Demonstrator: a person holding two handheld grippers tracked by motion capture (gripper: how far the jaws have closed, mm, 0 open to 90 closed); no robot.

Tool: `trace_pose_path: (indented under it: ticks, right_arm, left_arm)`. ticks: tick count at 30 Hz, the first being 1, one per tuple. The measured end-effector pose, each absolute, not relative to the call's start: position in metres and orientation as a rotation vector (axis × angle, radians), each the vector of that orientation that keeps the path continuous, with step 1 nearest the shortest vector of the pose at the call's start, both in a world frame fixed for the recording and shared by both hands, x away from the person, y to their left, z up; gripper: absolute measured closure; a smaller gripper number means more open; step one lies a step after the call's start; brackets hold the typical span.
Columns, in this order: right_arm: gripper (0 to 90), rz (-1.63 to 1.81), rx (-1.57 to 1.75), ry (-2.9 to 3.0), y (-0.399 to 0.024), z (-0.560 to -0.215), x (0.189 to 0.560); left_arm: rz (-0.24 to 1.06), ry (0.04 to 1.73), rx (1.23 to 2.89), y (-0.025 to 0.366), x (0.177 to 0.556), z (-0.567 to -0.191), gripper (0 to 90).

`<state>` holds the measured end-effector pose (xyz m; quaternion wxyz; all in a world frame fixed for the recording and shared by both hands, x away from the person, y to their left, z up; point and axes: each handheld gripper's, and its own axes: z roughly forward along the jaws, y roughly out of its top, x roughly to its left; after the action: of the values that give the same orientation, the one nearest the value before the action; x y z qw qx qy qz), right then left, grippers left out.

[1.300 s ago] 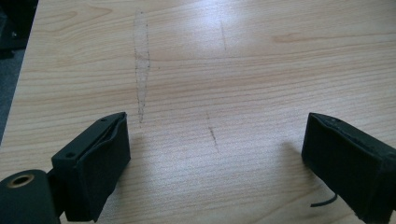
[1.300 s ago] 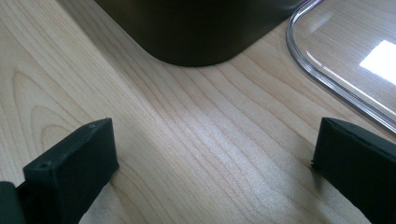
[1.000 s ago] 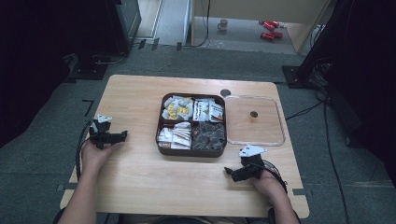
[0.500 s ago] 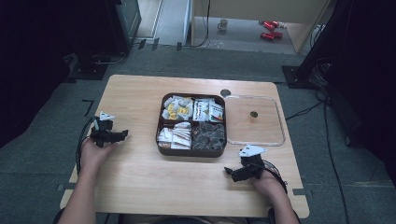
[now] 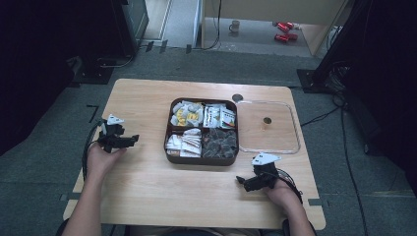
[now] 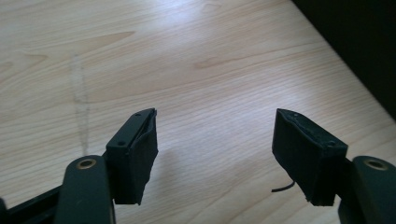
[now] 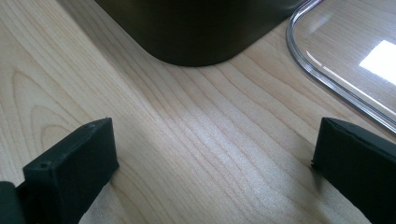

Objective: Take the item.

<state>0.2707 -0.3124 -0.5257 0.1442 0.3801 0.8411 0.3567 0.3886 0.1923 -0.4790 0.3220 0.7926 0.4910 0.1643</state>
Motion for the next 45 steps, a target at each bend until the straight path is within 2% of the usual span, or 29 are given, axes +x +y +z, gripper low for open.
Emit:
trace_pose_path:
  ticks: [6, 13, 15, 26, 45]
  right_arm:
    - [0.0, 1.028, 1.096, 2.424, -0.312, -0.526, 0.271]
    - [0.0, 1.028, 1.096, 2.424, -0.312, -0.526, 0.271]
    - [0.0, 1.028, 1.095, 2.424, -0.312, -0.526, 0.271]
    - [0.0, 1.027, 1.096, 2.424, -0.312, -0.526, 0.271]
    - [0.0, 1.022, 1.105, 2.414, -0.311, -0.526, 0.271]
  left_arm:
    - [0.394, 1.255, 2.083, 0.187, 0.387, -0.472, 33.4]
    - [0.413, 1.216, 2.085, 0.180, 0.385, -0.464, 33.6]
    - [0.395, 1.203, 2.083, 0.179, 0.385, -0.463, 36.9]
    - [0.406, 1.144, 2.095, 0.164, 0.384, -0.453, 36.8]
    - [0.370, 1.026, 2.113, 0.135, 0.384, -0.437, 44.1]
